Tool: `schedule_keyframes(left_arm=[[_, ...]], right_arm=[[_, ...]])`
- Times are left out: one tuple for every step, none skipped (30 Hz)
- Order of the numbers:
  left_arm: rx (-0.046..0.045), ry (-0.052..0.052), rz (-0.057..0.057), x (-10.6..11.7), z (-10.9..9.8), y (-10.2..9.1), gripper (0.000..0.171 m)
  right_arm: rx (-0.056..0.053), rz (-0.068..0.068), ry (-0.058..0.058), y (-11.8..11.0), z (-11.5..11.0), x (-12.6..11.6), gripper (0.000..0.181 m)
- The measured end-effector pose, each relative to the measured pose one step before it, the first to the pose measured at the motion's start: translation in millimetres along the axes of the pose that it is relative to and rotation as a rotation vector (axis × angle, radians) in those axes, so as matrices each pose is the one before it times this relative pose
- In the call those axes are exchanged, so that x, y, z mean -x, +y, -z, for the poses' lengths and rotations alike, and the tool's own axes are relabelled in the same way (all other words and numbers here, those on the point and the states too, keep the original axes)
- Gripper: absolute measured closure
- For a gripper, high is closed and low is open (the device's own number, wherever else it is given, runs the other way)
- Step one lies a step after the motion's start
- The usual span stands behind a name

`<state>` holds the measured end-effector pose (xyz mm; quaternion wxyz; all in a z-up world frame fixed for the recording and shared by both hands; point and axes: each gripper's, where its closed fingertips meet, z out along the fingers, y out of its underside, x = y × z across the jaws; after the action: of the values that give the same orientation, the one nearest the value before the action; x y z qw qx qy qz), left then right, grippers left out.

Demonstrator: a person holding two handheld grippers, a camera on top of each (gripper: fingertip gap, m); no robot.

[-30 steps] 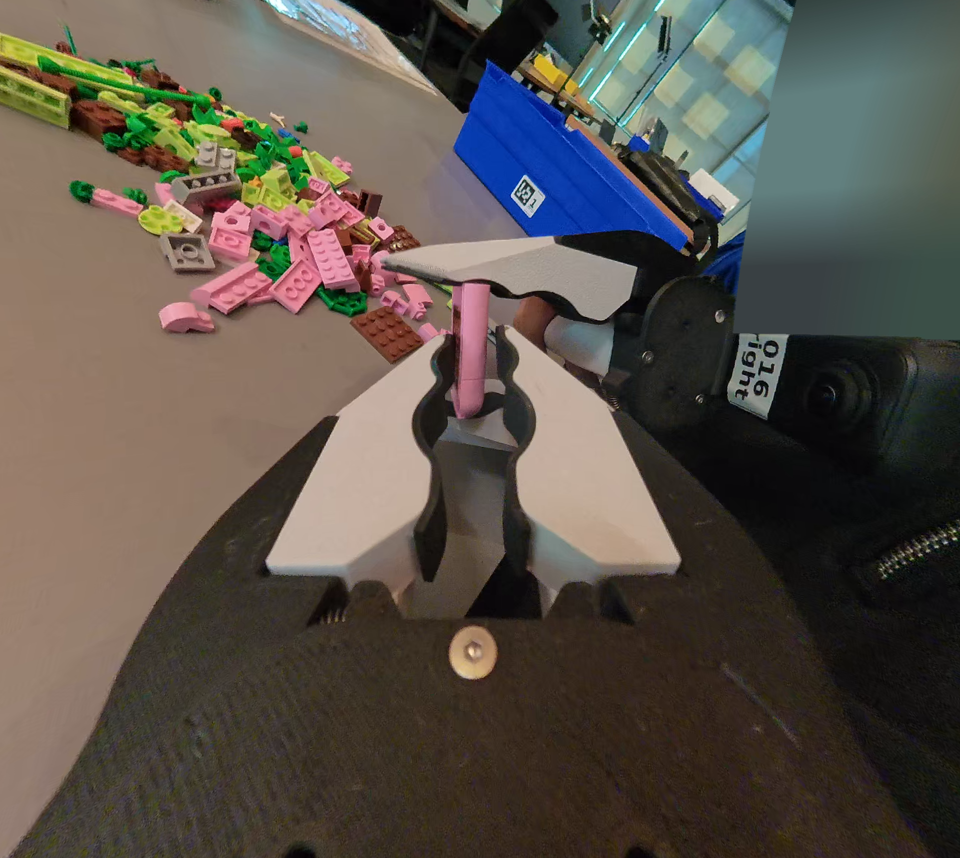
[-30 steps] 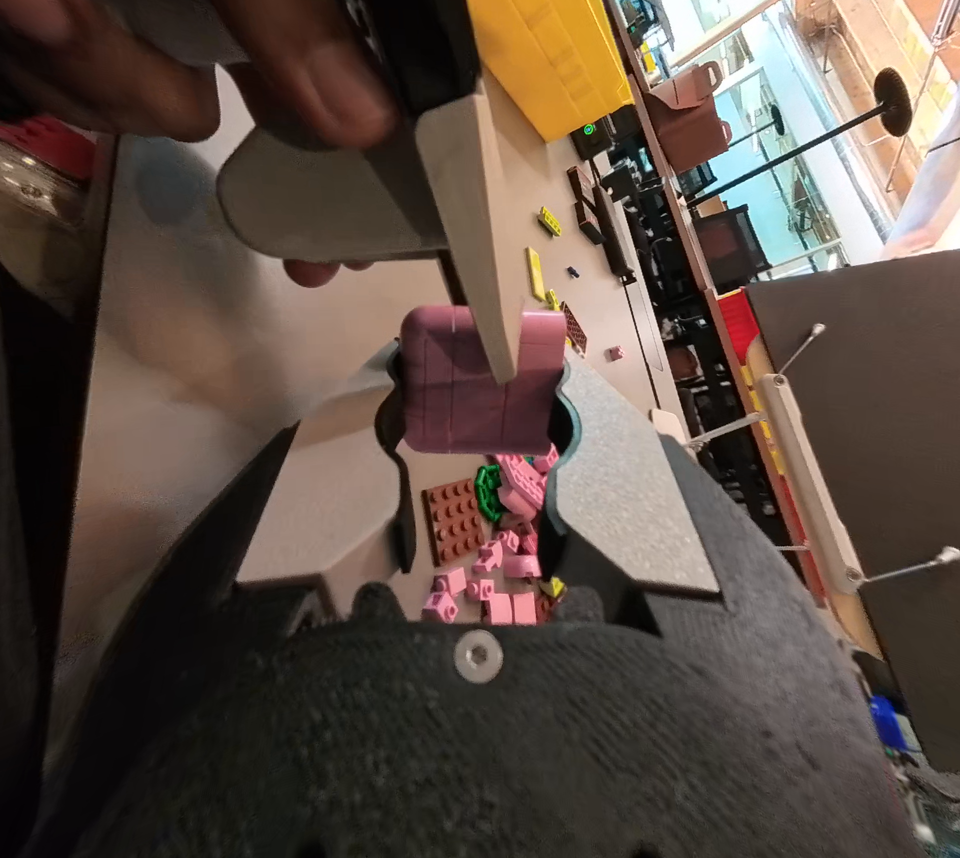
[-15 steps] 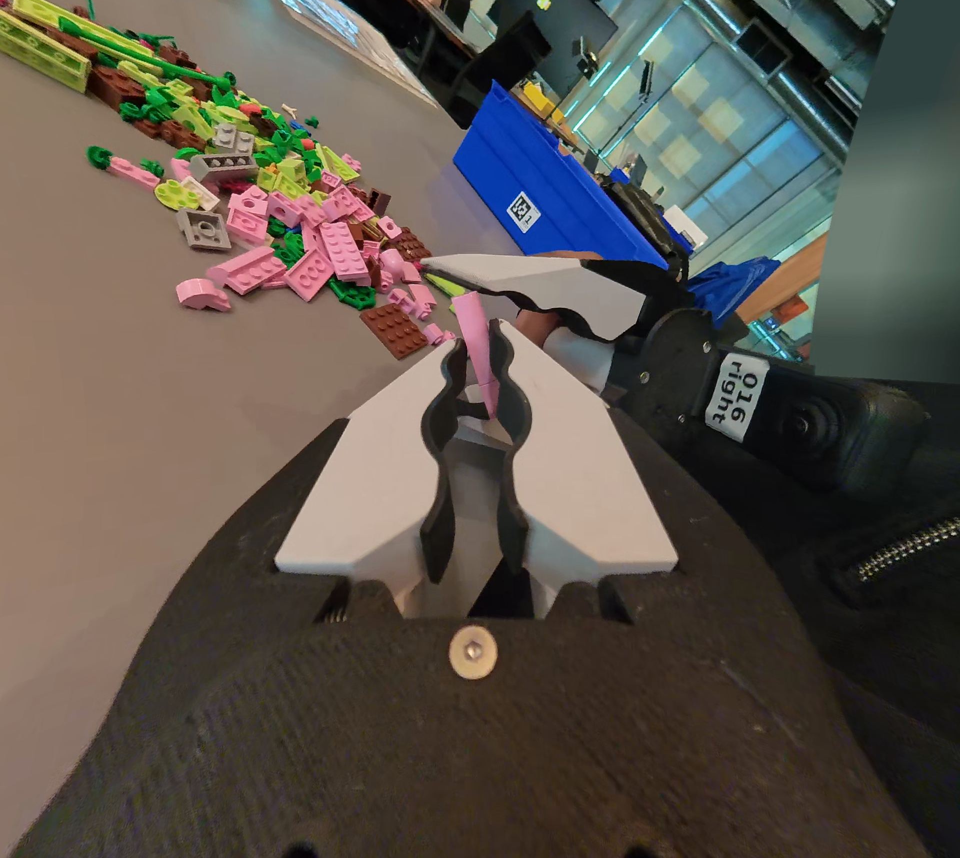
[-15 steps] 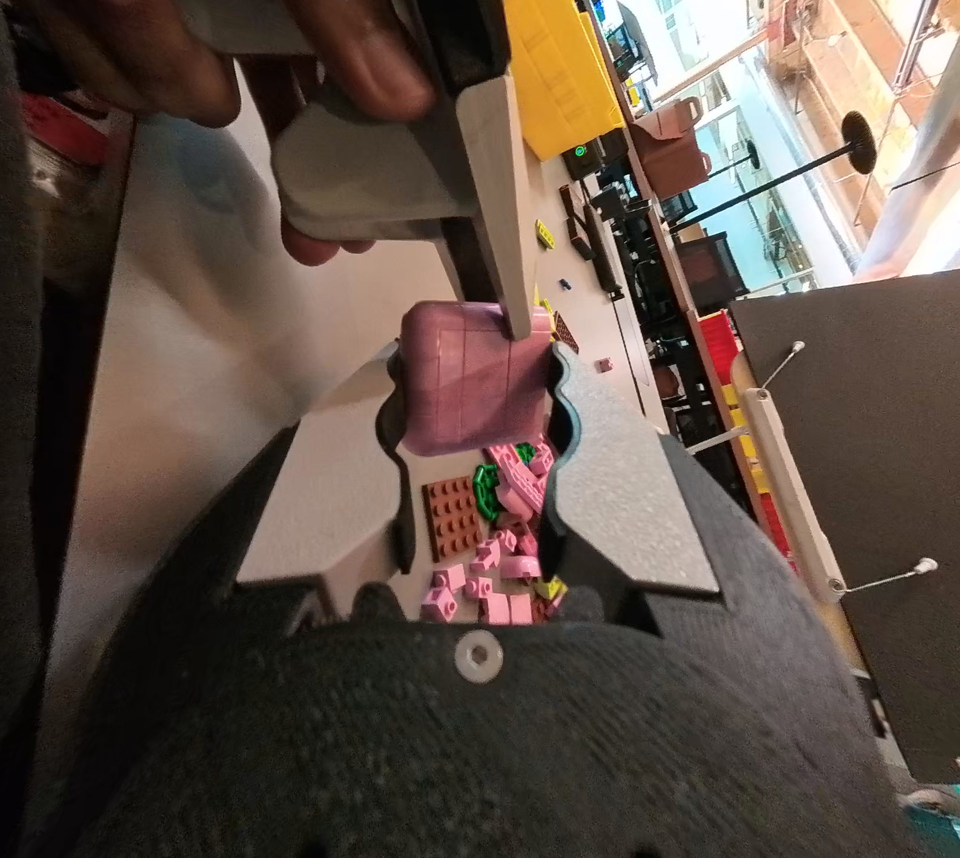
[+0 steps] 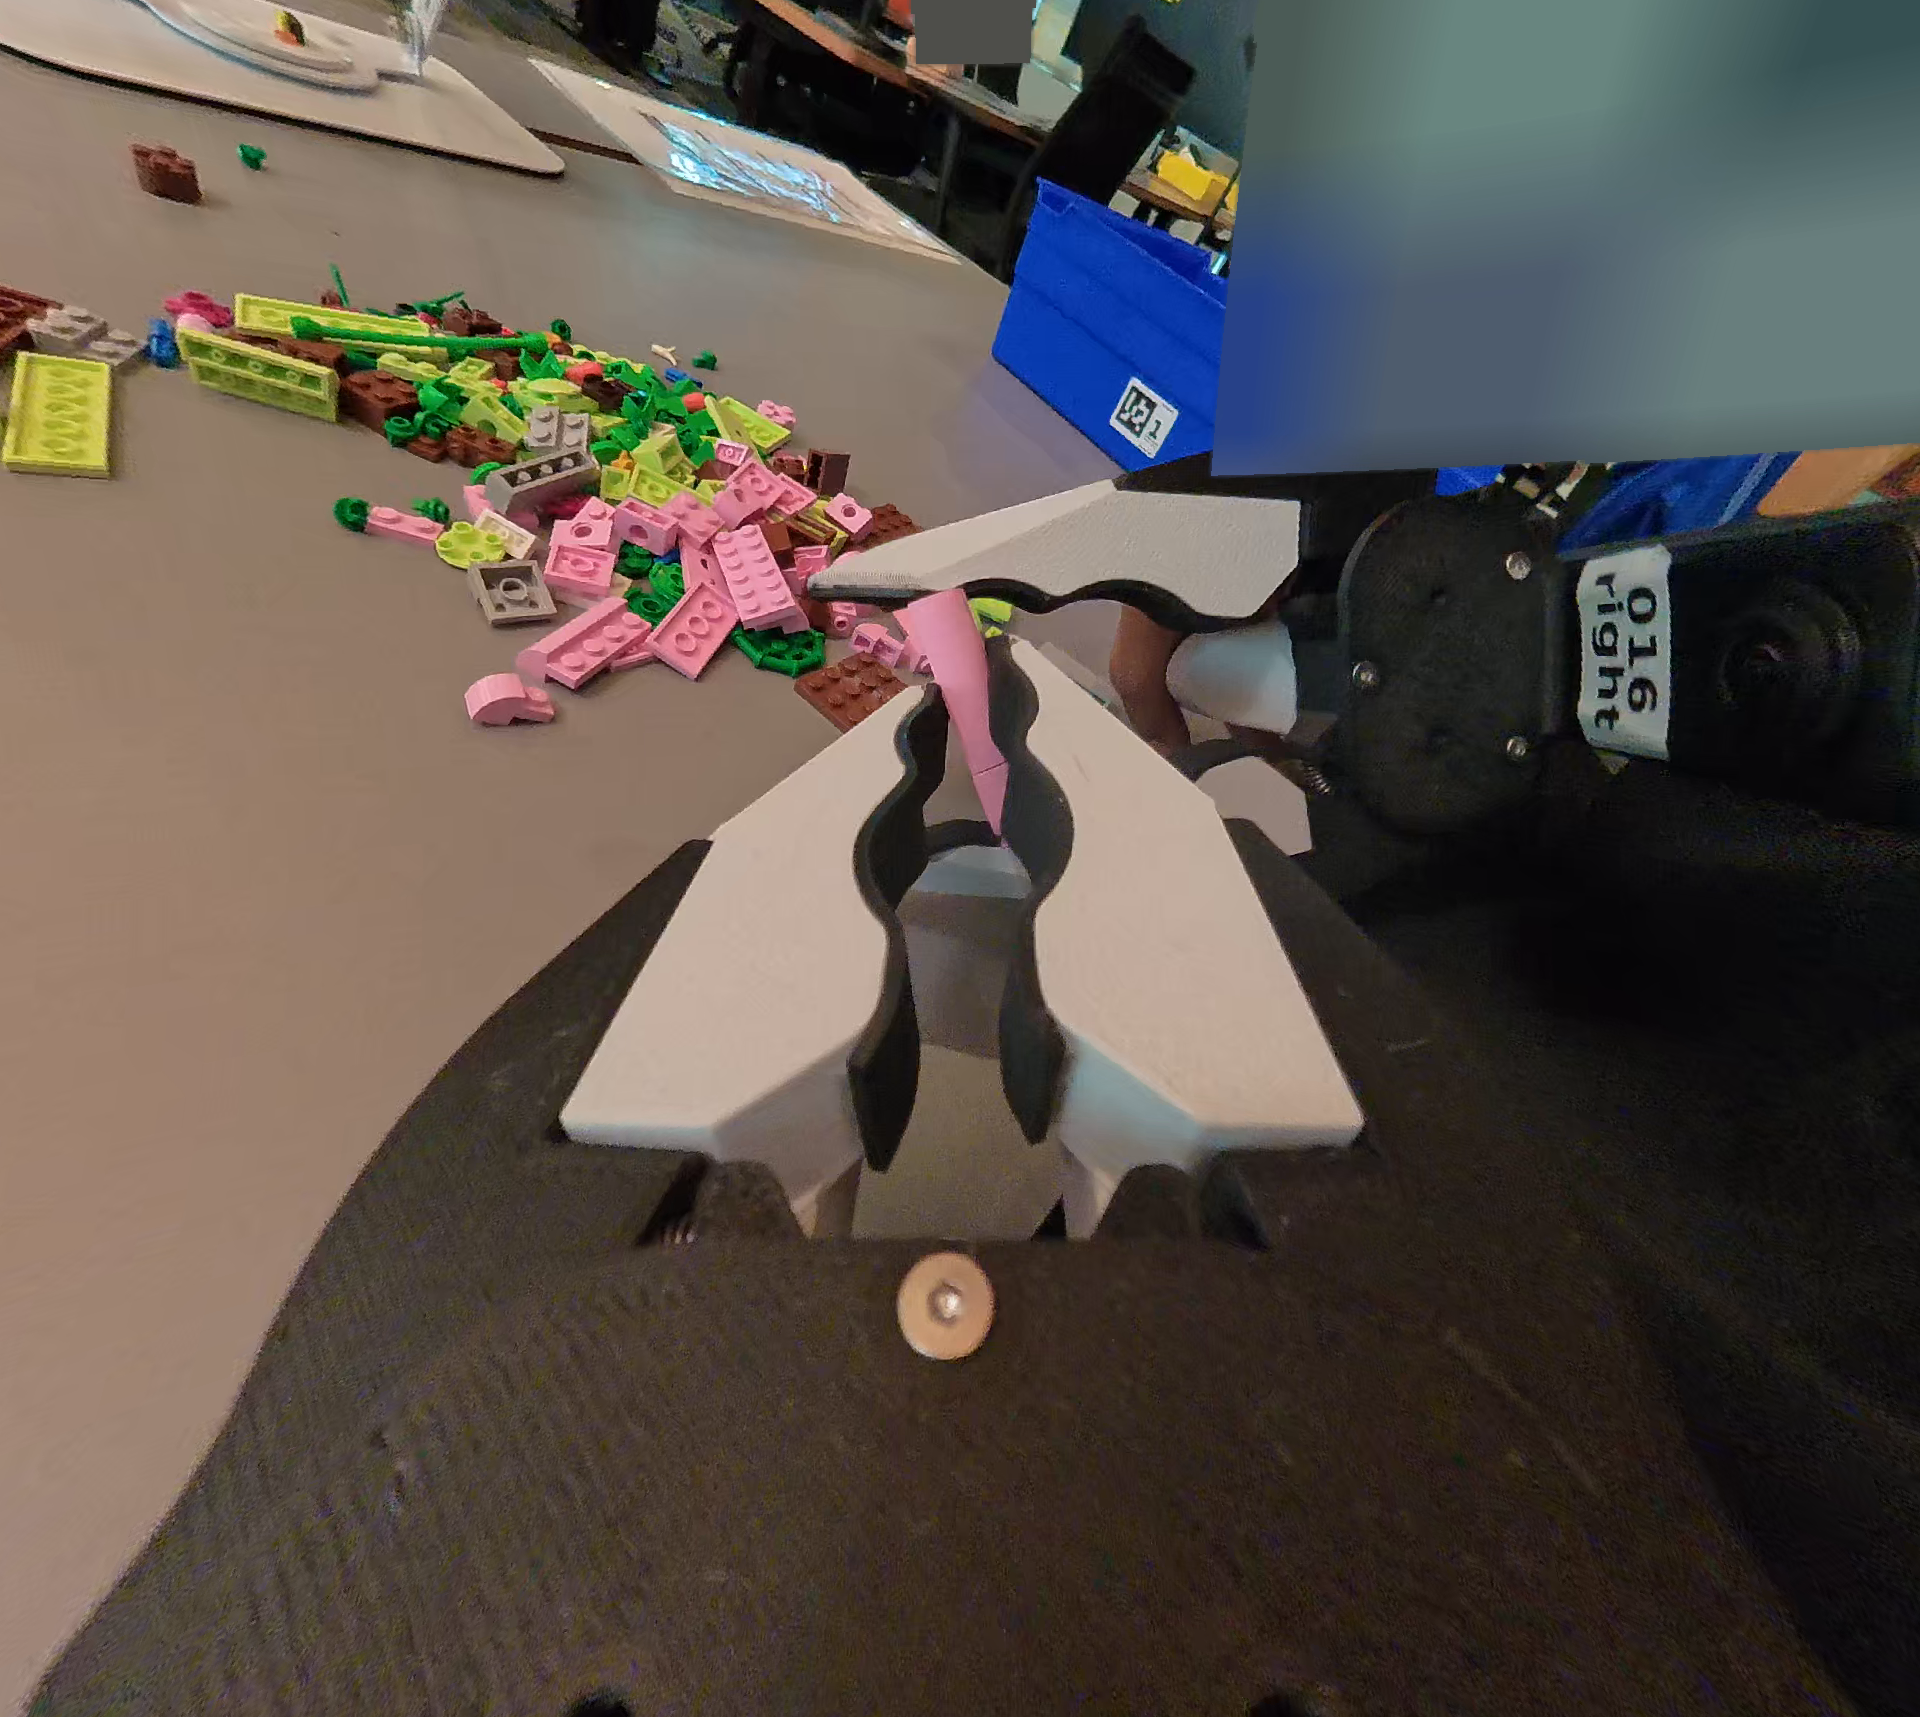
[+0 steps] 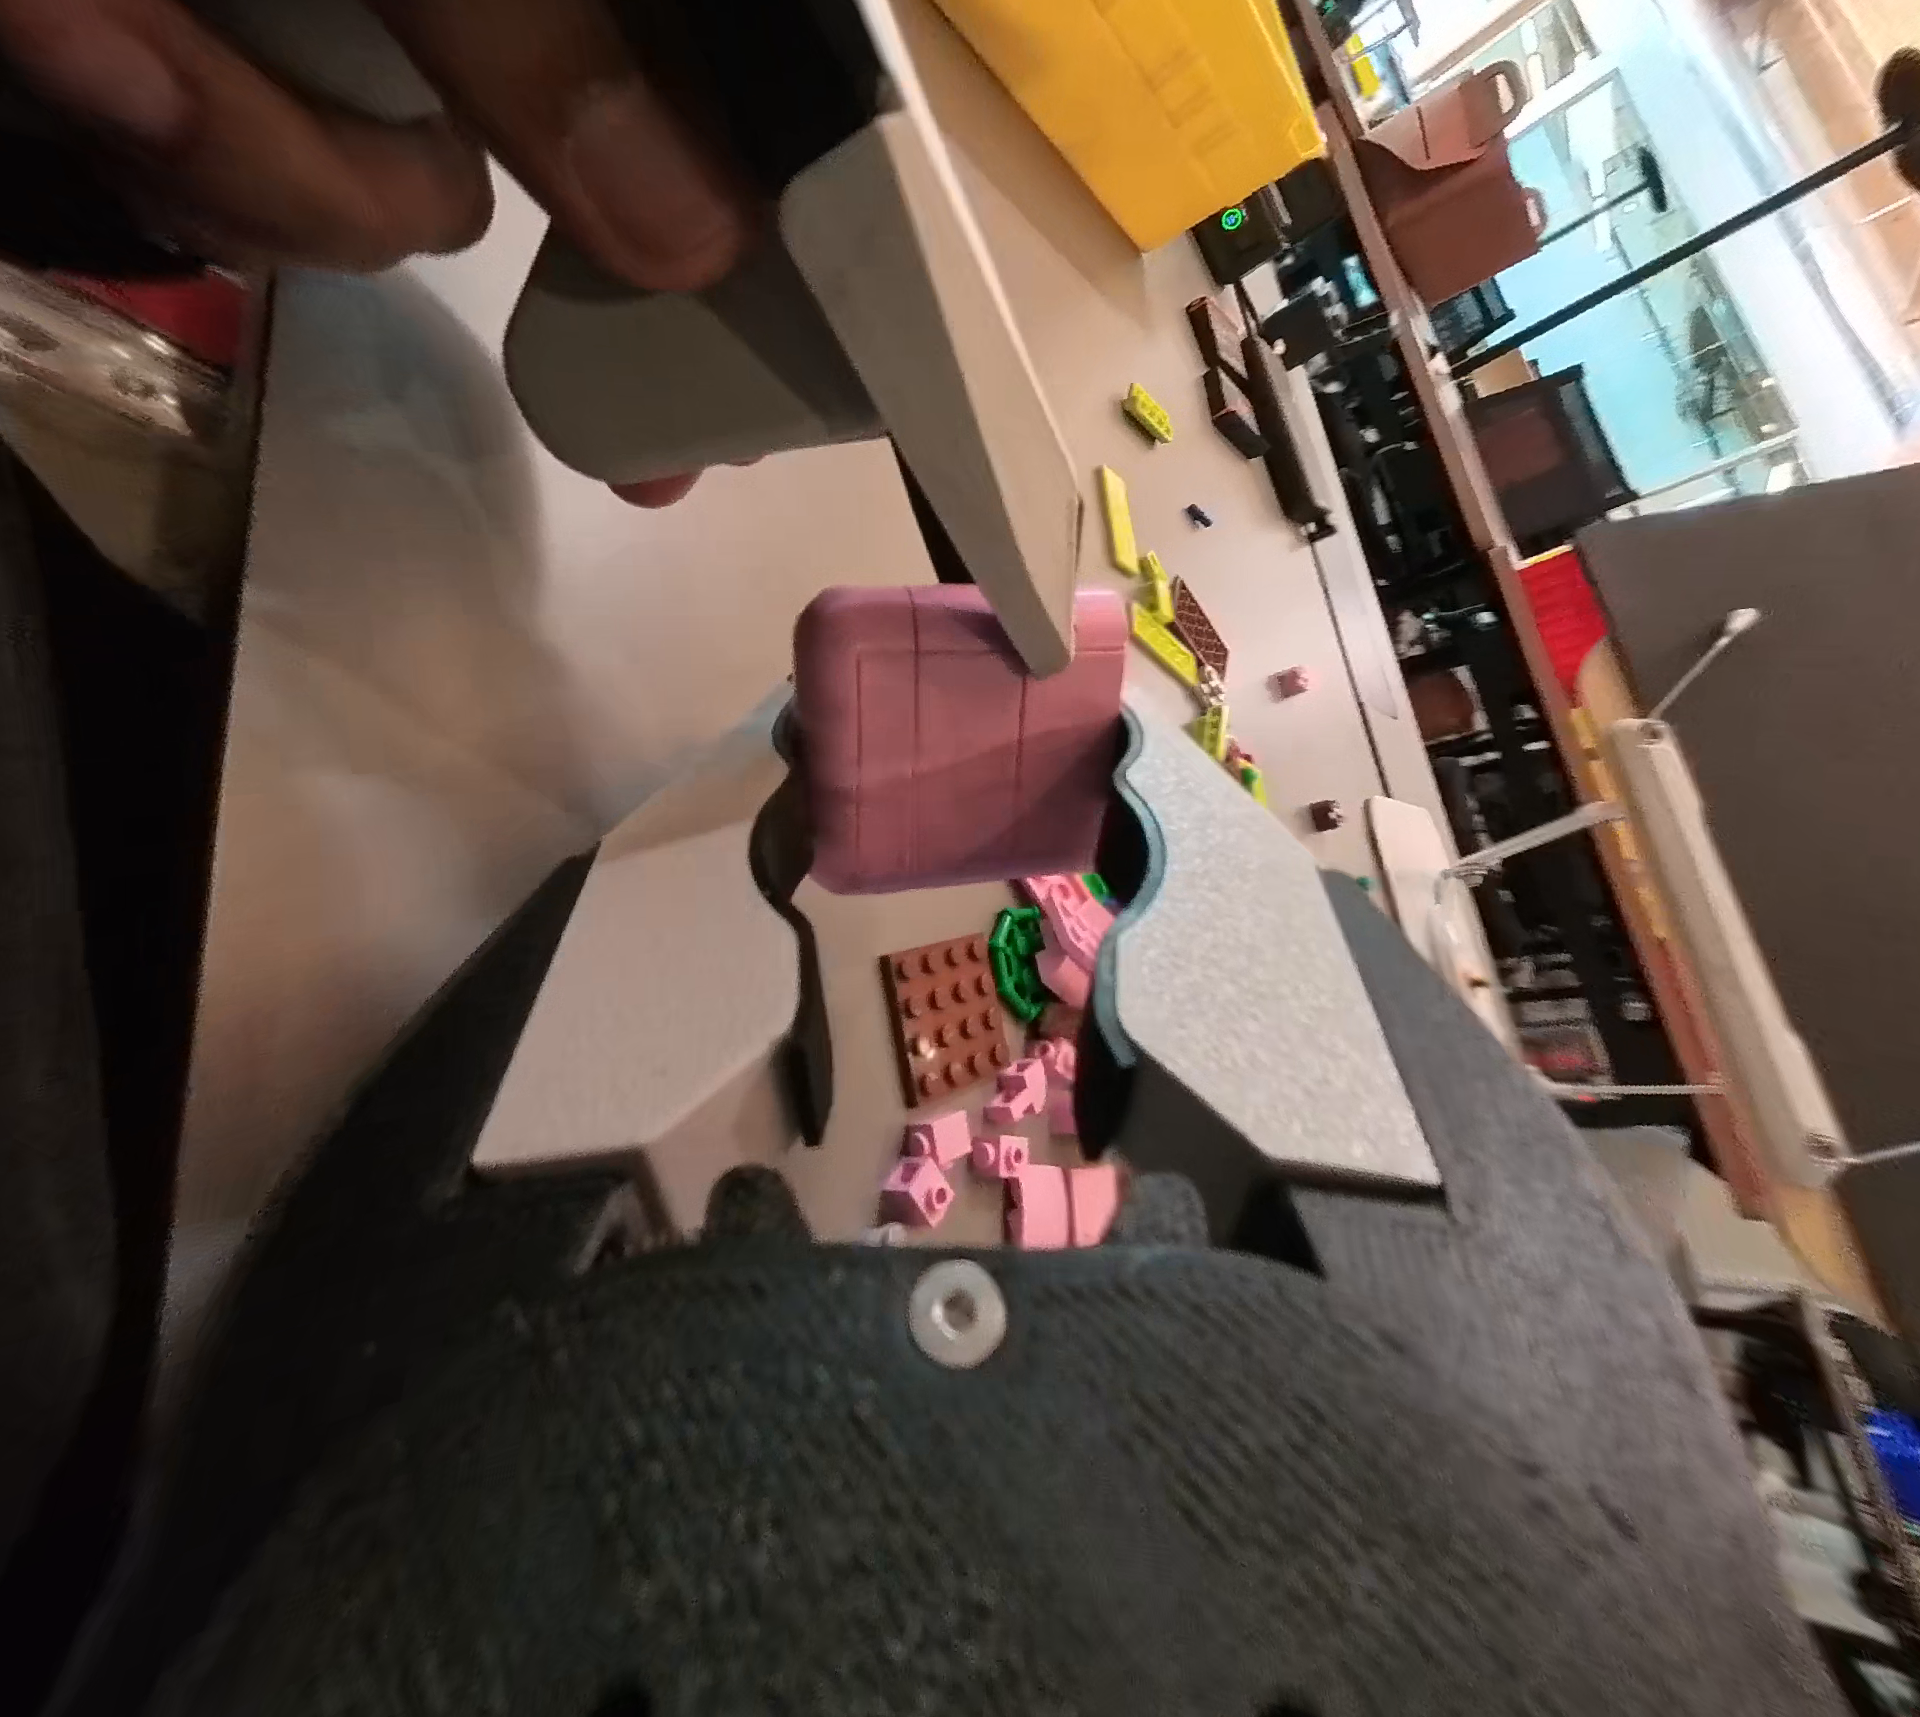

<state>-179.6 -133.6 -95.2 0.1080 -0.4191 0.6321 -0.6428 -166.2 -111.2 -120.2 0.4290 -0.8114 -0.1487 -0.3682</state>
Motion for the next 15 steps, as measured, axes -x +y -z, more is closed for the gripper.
schedule_keyframes(left_arm=[[0.00455, 0.0045, 0.0133, 0.21, -0.27, 0.4, 0.165], [-0.0046, 0.0137, 0.0346, -0.86, -0.31, -0.77, 0.165], [-0.00252, 0.0173, 0.033, -0.49, -0.45, -0.37, 0.165], [-0.00577, 0.0071, 0.0119, -0.02, -0.28, -0.76, 0.165], [-0.00001, -0.0069, -0.0056, 0.36, -0.78, -0.01, 0.165], [-0.0054, 0.0012, -0.0027, -0.98, -0.32, -1.11, 0.165], [-0.00824, 0.0029, 0.0083, -1.21, -0.56, -1.26, 0.165], [-0.0006, 0.0022, 0.0081, -0.34, -0.72, -0.37, 0.165], [-0.00493, 0.0046, 0.0093, -0.38, -0.51, -0.55, 0.165], [-0.00961, 0.0034, 0.0129, -0.55, -0.45, -0.76, 0.165], [-0.00007, 0.0024, 0.0133, -0.19, -0.38, 0.22, 0.164], [-0.00331, 0.0074, 0.0116, -0.48, -0.17, -0.26, 0.164], [-0.00648, 0.0061, 0.0132, -0.52, -0.11, -0.62, 0.164], [-0.00171, 0.0027, 0.0127, 0.11, -0.13, 0.04, 0.164], [-0.00712, 0.0132, 0.0205, -1.15, -0.12, -0.75, 0.164]], right_arm=[[-0.009, -0.0221, -0.0152, -0.19, 0.57, 1.0, 0.13], [-0.0104, -0.0128, -0.0031, -0.52, 0.84, 0.06, 0.13], [-0.0067, -0.0046, 0.0042, -0.69, 1.01, -0.87, 0.13], [-0.0031, -0.0075, -0.0004, -0.34, 0.69, -0.61, 0.13], [-0.0036, -0.0128, -0.0027, -0.22, 0.23, -0.34, 0.13], [-0.0039, -0.0113, -0.0017, -0.25, 0.65, -0.69, 0.13], [-0.0071, -0.0088, 0.0014, -1.0, 1.13, -1.11, 0.13], [-0.0034, -0.006, 0.0023, -0.5, 0.85, -0.97, 0.13], [0.0004, -0.0004, 0.0037, 0.13, 0.55, -0.75, 0.13], [0.0004, 0.0034, 0.0069, -0.22, 0.49, -0.98, 0.13], [0.0022, 0.0049, 0.0051, 0.1, 0.34, -0.77, 0.13], [0.0025, 0.0074, 0.0055, 0.13, 0.19, -0.49, 0.13], [0.0011, 0.0096, 0.0095, -0.22, 0.25, -0.84, 0.13], [0.0016, 0.0069, 0.007, -0.07, 0.06, -0.65, 0.13], [-0.0003, 0.0058, 0.0059, -0.3, 0.24, -0.6, 0.13]])
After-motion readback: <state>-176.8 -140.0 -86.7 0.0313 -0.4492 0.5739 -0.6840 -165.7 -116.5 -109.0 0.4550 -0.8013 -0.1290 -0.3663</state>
